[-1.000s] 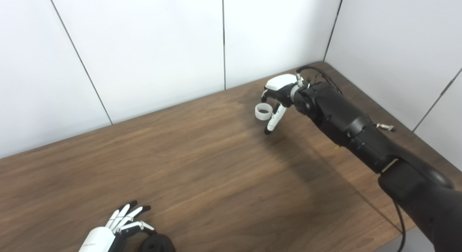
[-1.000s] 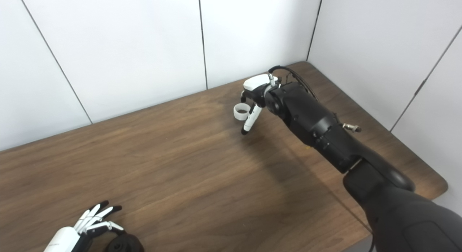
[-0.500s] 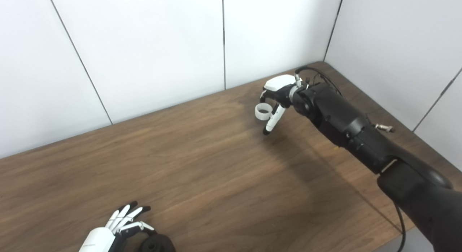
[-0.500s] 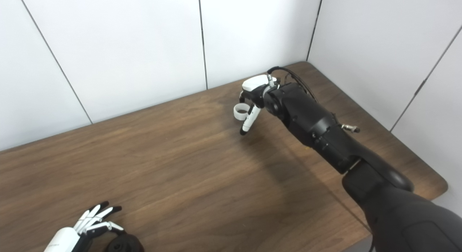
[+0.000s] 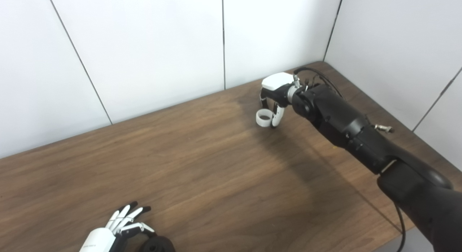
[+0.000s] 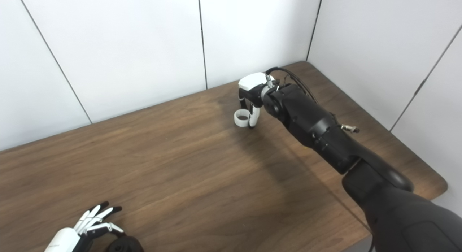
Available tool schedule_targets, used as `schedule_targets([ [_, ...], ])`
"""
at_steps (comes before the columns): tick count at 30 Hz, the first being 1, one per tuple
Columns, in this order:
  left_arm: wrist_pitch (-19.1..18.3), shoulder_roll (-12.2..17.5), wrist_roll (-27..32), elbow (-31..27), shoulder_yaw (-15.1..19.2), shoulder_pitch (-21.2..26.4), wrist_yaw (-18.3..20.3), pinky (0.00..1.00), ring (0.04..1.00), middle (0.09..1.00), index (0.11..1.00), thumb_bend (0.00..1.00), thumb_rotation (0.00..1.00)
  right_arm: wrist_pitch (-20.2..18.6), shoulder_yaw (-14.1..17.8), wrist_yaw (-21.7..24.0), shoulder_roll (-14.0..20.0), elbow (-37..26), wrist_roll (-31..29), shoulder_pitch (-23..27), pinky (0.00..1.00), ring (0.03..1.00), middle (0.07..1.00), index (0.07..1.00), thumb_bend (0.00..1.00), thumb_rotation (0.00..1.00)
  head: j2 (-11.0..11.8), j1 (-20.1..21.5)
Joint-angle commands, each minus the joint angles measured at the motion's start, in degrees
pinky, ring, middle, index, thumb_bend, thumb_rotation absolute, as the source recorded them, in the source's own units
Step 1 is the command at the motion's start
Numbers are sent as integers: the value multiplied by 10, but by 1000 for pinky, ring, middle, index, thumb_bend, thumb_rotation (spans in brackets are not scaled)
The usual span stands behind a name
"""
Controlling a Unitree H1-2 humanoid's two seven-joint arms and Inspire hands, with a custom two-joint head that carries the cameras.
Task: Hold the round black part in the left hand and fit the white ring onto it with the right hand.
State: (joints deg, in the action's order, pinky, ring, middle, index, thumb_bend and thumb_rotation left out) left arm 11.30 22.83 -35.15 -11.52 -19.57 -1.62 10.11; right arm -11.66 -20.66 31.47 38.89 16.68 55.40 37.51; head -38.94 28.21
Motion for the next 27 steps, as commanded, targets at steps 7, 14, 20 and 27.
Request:
schedule_targets([
  [7,-7,10,-11,-3,-7,-14,25,1000,985,903,480,520,50,8,5,-20,13,-12,2,25,904,961,891,483,509,131,0,0],
  [14,-9,11,-11,-4,-7,-14,25,1000,982,902,480,520,50,5,6,-19,13,-15,0,23,907,963,893,484,510,134,-1,-1],
  [20,-11,12,-8,-3,-6,-13,24,1000,989,905,480,520,50,5,7,-19,13,-15,-1,24,900,959,893,484,510,138,0,-1],
  [27,-7,12,-10,0,-6,-11,21,1000,986,903,480,519,50,1,9,-16,12,-16,-3,25,917,967,901,484,510,138,1,-1],
])
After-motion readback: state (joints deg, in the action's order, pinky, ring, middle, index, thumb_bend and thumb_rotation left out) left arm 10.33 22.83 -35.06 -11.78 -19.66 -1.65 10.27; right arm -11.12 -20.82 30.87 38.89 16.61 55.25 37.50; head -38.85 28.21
